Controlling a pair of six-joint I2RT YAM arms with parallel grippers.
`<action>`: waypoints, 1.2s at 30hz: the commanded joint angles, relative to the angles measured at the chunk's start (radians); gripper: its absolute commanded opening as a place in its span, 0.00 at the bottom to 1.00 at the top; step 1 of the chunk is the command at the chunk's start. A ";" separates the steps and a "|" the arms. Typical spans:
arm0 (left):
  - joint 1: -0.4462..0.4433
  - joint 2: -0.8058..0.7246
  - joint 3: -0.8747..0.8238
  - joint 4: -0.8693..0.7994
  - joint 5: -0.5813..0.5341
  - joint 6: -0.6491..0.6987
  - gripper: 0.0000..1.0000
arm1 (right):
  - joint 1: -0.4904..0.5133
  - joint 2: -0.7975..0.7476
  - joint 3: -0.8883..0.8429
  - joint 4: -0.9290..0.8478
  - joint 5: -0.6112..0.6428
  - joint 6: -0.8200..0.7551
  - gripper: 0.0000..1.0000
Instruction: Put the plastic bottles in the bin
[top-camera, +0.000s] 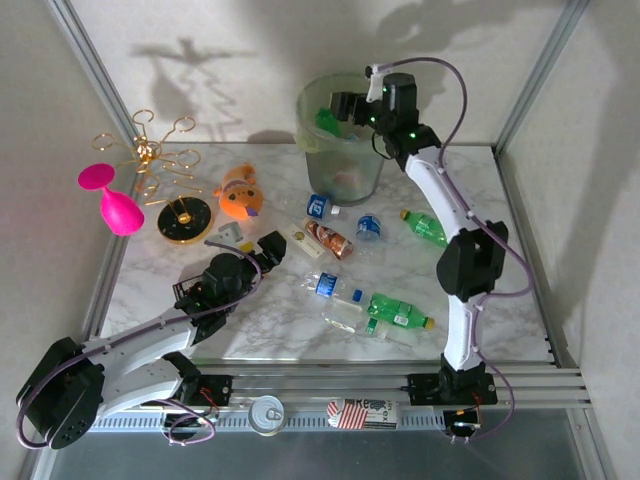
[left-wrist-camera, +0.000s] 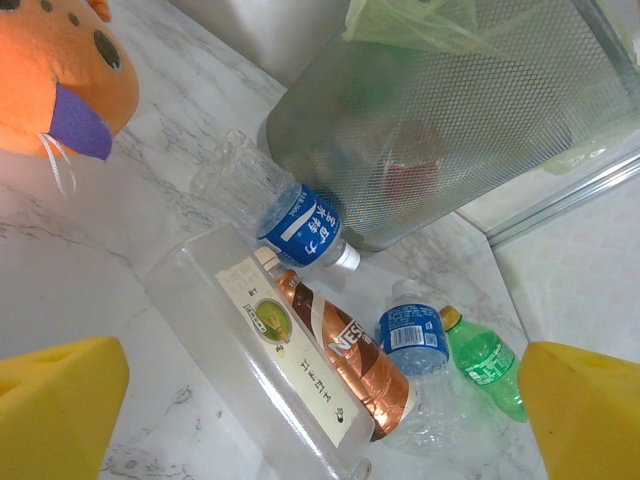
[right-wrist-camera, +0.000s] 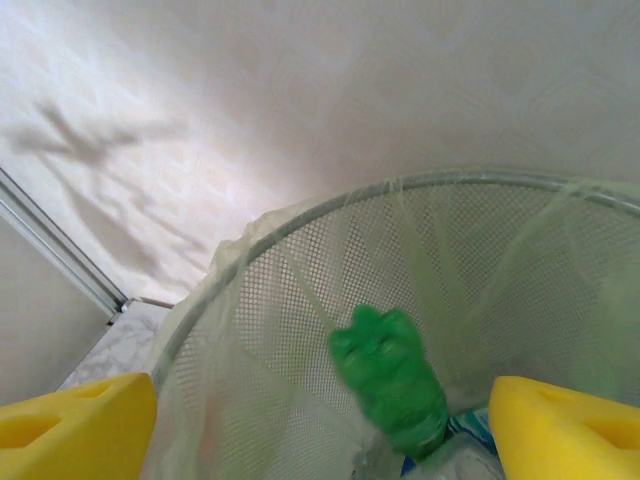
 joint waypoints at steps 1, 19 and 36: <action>0.008 -0.005 0.004 0.020 -0.001 0.009 1.00 | 0.010 -0.169 -0.133 0.089 0.024 -0.032 0.89; -0.023 0.263 0.163 0.116 0.104 -0.040 1.00 | 0.010 -0.762 -1.045 0.218 0.317 0.029 0.99; -0.038 0.396 0.280 0.092 0.181 -0.061 1.00 | -0.092 -0.526 -1.166 0.116 0.562 0.081 0.99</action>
